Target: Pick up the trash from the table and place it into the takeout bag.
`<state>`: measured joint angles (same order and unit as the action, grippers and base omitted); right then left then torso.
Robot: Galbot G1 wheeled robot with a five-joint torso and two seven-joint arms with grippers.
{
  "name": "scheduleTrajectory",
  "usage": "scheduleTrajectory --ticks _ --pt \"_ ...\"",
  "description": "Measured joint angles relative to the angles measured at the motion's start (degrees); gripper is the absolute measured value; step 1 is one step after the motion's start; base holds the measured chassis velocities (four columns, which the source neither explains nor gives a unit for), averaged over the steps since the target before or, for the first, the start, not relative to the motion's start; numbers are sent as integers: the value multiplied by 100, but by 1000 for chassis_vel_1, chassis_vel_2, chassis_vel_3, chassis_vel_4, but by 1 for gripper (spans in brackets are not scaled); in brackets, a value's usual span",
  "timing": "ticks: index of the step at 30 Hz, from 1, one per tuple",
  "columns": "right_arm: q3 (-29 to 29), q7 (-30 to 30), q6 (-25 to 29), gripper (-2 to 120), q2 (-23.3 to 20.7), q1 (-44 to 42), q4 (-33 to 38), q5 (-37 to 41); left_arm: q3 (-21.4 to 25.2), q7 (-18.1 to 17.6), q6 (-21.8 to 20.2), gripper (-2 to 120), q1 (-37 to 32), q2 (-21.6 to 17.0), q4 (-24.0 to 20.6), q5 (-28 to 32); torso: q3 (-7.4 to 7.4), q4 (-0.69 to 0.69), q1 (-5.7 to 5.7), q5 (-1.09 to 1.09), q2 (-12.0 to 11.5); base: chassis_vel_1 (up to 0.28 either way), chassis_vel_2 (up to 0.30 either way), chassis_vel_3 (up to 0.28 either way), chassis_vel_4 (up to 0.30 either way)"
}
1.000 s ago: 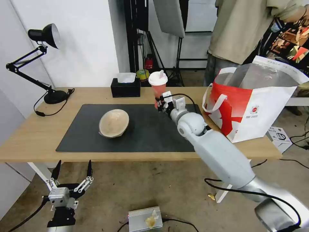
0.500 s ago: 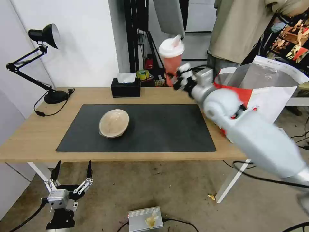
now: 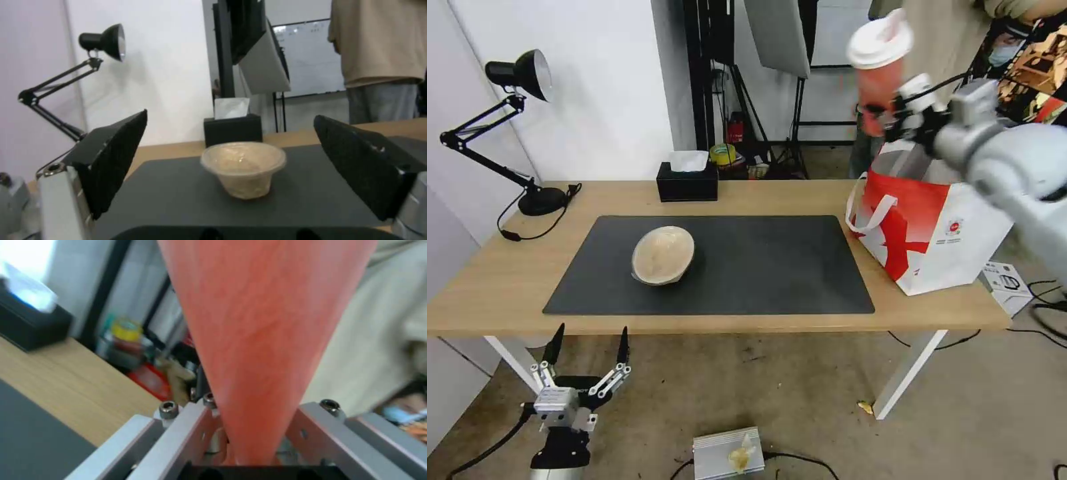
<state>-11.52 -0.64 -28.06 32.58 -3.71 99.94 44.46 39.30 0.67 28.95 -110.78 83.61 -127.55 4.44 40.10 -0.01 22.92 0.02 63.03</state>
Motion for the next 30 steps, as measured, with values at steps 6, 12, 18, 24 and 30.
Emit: scheduleTrajectory --ticks 6,12,18,24,30 --pt "48 -527 183 5 -694 182 -357 -355 -101 101 42 100 126 -81 2 41 0 -1 0 0 0 0 0 0 0" --pt "-494 -1643 397 5 -859 1144 -1378 -1216 -165 213 94 100 190 -122 23 58 0 1 0 -2 -1 0 0 0 0" --pt "-1283 -2967 834 5 -443 2107 -2407 -2669 -97 339 215 100 147 -84 64 137 1 1 0 -2 -1 0 0 0 0" --pt "-1734 -3685 1305 5 115 2598 -3334 -3668 -23 368 277 100 140 3 105 173 1 1 0 -3 -1 0 0 0 0" --pt "-1989 -4188 1694 5 581 2825 -3969 -4313 29 369 282 100 174 62 110 210 1 1 0 -3 -1 0 0 0 0"
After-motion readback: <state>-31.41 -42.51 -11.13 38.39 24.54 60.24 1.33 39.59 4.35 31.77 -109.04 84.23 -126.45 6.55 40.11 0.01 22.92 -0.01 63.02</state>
